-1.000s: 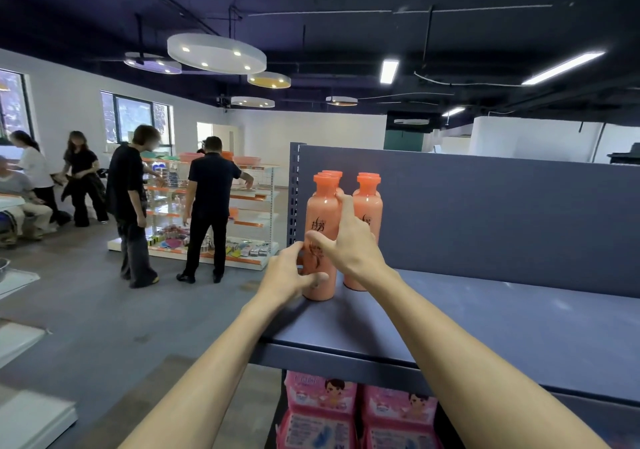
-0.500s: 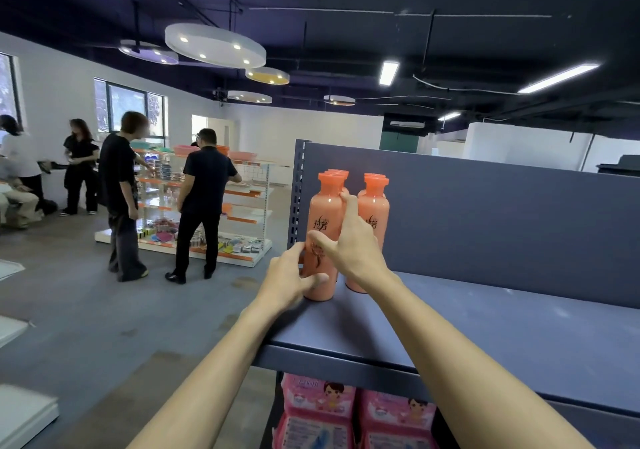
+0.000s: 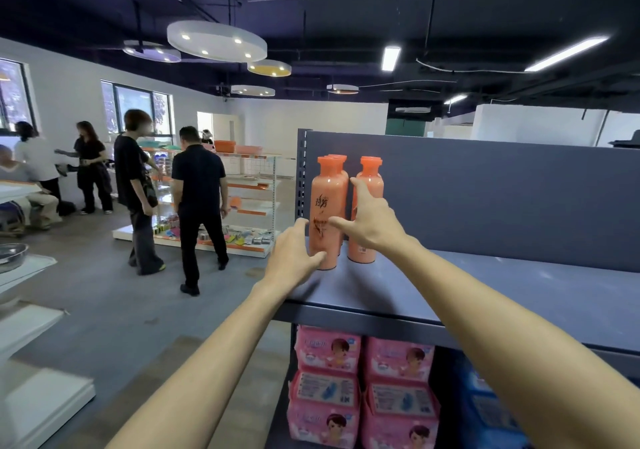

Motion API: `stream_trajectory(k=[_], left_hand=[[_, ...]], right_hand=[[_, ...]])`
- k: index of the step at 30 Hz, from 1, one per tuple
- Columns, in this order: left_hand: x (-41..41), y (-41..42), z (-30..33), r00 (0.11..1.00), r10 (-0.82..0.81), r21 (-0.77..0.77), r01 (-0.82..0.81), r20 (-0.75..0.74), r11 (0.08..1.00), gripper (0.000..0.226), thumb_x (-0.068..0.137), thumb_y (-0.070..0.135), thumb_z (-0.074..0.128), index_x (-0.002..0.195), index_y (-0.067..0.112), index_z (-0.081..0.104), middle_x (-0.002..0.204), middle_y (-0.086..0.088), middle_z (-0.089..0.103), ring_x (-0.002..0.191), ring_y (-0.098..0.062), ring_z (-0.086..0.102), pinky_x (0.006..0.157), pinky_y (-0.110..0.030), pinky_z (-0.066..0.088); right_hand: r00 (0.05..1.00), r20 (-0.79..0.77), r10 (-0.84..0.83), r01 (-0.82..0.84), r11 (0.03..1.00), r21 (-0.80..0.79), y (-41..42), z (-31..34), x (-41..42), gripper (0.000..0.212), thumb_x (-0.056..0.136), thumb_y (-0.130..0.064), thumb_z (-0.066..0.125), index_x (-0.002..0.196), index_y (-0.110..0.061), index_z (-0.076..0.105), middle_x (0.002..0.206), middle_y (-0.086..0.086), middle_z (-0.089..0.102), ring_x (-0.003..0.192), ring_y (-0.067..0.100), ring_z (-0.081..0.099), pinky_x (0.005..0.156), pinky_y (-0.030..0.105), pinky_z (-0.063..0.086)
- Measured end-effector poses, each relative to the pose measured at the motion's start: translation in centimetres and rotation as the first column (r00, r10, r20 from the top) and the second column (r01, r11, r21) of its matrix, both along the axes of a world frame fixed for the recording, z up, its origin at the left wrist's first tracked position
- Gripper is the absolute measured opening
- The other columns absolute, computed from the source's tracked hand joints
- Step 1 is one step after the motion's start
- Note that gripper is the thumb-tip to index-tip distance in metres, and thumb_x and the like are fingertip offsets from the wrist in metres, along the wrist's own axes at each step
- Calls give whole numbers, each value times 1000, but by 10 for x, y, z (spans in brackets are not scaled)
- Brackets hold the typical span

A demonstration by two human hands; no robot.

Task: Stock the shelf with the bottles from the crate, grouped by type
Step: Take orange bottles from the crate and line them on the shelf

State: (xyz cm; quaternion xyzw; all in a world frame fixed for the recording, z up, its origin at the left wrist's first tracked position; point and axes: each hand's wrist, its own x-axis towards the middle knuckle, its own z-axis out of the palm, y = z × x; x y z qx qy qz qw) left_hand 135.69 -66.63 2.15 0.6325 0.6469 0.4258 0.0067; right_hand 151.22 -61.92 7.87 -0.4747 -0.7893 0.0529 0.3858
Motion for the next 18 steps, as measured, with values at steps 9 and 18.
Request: stream_trajectory(k=[9, 18], left_hand=[[77, -15, 19, 972, 42, 58, -30, -229, 998, 48, 81, 35, 67, 123, 20, 49, 112, -4, 60, 105, -27, 59, 81, -41, 52], [205, -12, 18, 956, -206, -32, 204, -210, 978, 50, 83, 30, 66, 127, 19, 47, 118, -1, 59, 107, -22, 55, 78, -32, 44]], right_hand=[[959, 264, -108, 96, 994, 57, -25, 12, 73, 62, 87, -44, 68, 137, -25, 36, 109, 8, 66, 97, 35, 63, 84, 47, 54], [940, 241, -242, 247, 969, 11, -51, 7, 209, 60, 90, -47, 64, 140, -27, 37, 114, 5, 66, 100, 30, 62, 87, 43, 53]])
